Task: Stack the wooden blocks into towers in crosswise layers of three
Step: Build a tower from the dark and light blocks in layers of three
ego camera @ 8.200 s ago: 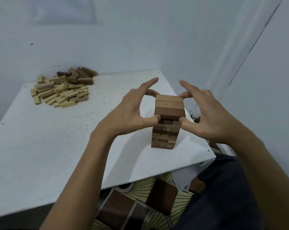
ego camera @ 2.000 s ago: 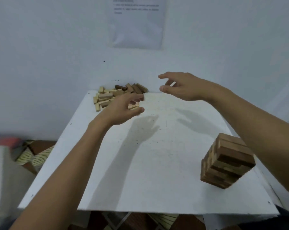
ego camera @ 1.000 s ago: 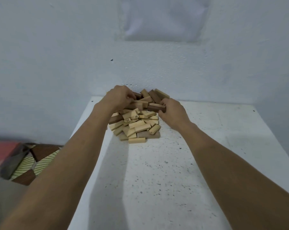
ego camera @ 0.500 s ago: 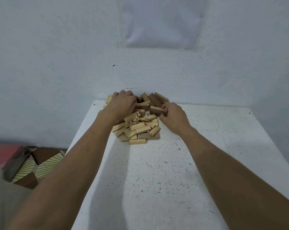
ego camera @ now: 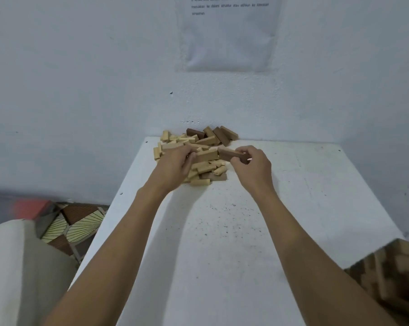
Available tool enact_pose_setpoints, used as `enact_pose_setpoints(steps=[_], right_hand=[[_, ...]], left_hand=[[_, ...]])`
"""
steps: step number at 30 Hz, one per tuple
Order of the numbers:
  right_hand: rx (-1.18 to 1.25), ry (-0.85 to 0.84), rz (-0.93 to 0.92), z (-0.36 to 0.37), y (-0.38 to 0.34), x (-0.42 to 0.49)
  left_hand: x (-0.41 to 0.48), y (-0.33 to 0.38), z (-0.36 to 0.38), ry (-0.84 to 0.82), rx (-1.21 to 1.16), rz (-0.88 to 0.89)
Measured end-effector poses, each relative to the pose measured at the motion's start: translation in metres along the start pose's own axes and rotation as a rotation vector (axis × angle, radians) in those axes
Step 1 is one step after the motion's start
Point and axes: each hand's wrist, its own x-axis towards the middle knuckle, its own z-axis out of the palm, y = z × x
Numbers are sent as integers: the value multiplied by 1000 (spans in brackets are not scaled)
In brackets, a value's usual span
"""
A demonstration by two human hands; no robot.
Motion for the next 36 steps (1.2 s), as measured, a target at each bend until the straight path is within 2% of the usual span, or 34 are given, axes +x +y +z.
enact_pose_setpoints(steps=[5, 9, 13, 16, 22, 28, 33, 36], right_hand=[[-48, -114, 30, -22, 9, -62], [-122, -301, 36, -40, 24, -106], [-187, -451, -51, -51, 33, -141], [-166, -435, -101, -54, 38, -158], [-309, -349, -252, -52, 51, -173], [-383, -242, -364, -48, 61, -182], [-378, -238, -384, -45, 62, -186], [-386, -292, -414, -48, 60, -188]], left_hand=[[-61, 23, 0, 10, -107, -119], [-107, 40, 2, 22, -205, -241], [-141, 62, 12, -47, -249, -237], [-155, 72, 22, -93, -197, -217], [-165, 70, 32, -103, 17, -156], [-174, 75, 30, -114, -10, -106], [-182, 84, 31, -204, 15, -108], [-186, 88, 33, -215, -13, -114]])
